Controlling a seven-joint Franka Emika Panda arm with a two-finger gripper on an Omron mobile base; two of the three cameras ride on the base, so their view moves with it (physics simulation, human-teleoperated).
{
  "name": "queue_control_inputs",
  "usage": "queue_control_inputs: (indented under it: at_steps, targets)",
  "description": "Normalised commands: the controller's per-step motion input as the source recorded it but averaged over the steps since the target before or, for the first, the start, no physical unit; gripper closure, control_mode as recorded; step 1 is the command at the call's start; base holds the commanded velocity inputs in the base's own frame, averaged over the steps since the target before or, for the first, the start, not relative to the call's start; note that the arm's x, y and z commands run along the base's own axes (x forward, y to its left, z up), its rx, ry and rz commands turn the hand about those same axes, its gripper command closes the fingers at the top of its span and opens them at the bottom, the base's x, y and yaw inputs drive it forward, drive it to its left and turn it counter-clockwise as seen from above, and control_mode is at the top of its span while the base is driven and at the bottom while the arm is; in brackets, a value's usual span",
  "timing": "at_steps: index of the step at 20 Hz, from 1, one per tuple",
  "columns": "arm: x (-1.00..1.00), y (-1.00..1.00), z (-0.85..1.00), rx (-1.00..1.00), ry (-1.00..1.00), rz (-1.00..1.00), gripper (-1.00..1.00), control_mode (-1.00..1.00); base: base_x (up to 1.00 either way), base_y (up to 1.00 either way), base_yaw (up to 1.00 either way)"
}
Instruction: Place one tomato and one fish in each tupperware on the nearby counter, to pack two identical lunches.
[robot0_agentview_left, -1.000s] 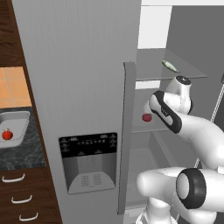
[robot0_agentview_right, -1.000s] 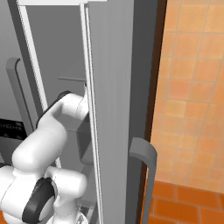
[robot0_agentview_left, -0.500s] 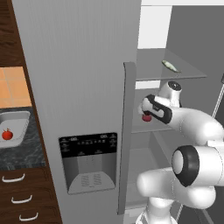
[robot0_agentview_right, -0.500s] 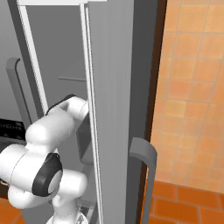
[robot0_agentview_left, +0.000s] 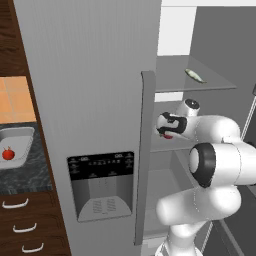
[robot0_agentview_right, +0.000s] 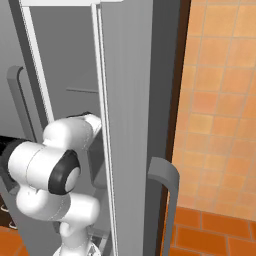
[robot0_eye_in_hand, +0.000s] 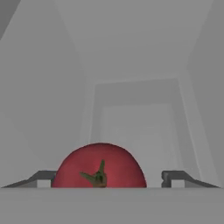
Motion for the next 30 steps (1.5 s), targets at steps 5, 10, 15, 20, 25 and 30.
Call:
queue_control_inputs:
  at_steps: [5,10,15,20,25,30]
  targets:
    - [0.06,0.00,-0.12,0.00,-0.01,0.00,1.00,-1.00,0.00,0.00,0.00]
    - [-0.54,-0.01,0.05,0.02,-0.05,-0.01,1.00,-1.00,0.00,0.00,0.00]
    - [-1.00,-0.12,0.66,0.07,-0.05,-0.09,1.00,-1.00,0.00,0.00,0.00]
    - [-1.00,-0.12,1.00,0.01,0.28,-0.19,1.00,-1.00,0.00,0.00,0.00]
    - [-1.00,-0.09,0.32,0.00,0.44,-0.14,1.00,-1.00,0.00,0.00,0.00]
    - [-0.80,0.09,0.00,0.00,0.09,0.02,1.00,1.00,-0.19,0.17,0.06]
